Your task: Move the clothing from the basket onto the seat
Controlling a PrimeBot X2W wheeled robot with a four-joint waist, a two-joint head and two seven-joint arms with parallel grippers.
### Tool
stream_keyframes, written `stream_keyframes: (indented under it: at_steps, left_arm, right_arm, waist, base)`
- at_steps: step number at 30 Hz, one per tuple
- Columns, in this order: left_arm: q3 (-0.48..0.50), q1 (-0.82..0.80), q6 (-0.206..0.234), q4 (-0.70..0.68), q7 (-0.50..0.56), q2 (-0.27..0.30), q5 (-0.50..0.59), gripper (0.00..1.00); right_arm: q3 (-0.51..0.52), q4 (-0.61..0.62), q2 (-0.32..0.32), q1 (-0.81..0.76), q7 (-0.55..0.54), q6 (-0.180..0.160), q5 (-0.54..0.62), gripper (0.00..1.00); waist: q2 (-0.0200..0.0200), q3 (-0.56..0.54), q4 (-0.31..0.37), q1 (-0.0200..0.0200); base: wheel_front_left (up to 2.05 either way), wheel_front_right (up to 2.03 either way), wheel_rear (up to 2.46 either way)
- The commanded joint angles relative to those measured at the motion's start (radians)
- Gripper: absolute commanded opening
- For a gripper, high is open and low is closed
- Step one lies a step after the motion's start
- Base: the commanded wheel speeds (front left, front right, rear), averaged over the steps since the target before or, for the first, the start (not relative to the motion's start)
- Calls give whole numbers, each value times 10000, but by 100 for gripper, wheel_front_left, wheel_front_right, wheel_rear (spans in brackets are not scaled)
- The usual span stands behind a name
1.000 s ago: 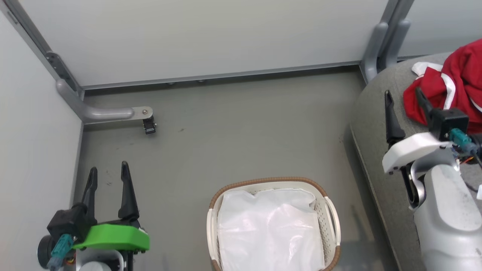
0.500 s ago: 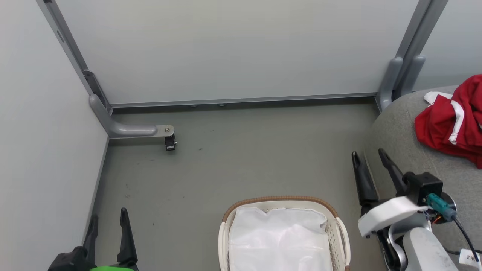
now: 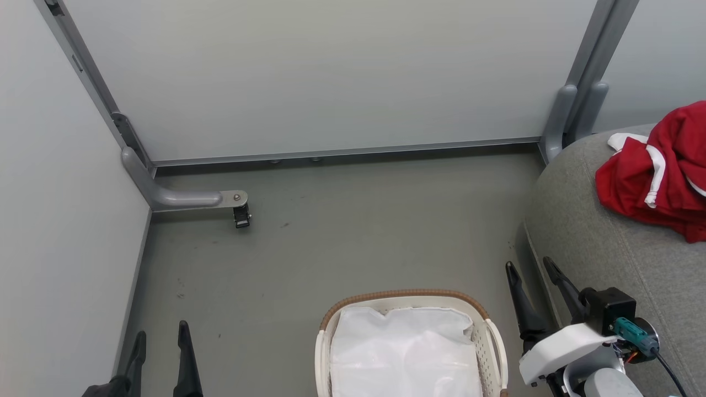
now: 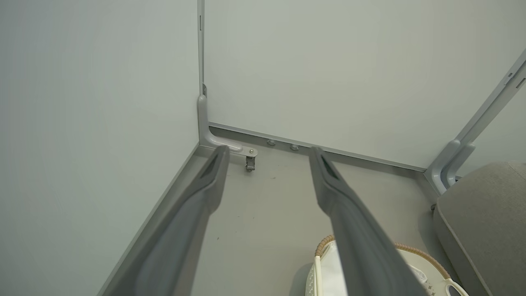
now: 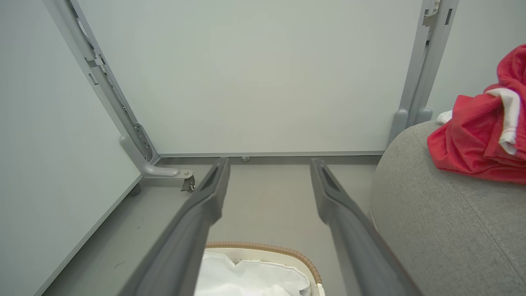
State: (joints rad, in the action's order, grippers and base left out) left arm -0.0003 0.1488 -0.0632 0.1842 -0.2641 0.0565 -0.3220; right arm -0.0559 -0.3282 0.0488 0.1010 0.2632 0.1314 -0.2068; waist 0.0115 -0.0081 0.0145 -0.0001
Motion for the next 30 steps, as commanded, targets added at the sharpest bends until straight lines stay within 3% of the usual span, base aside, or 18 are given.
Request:
stream_keyframes:
  at_steps: [1,14,15,16,19,30]
  left_arm:
    - [33,98,-76,31,-3,-10,24,100]
    - [49,19,-245,198,-3,-54,-136,100]
    - [62,11,-250,183,-3,-55,-163,0]
    - [12,-6,-222,220,7,-46,-70,0]
    - [-3,-15,-221,490,32,-67,-131,0]
    - [182,-416,-289,515,590,-64,-1983,0]
  right_arm:
    - [-14,-23,35,-94,22,-15,11,100]
    - [-122,-36,33,-144,23,-15,-115,100]
    - [-125,-41,33,-144,23,-15,-126,0]
    - [-127,-53,-8,-38,-2,0,-61,0]
    - [-130,-283,-48,-162,-43,0,-129,0]
    - [144,-112,-37,-113,-590,-1,-2158,0]
  waist:
    - [-115,-9,-4,1]
    - [-115,-28,-35,1]
    - [-115,-28,-29,1]
    - [0,-28,-34,1]
    - [-1,-28,-35,1]
    - [-10,-16,-45,1]
  base:
    - [0,0,0]
    - [0,0,0]
    - [0,0,0]
    - [0,0,0]
    - [0,0,0]
    - [0,0,0]
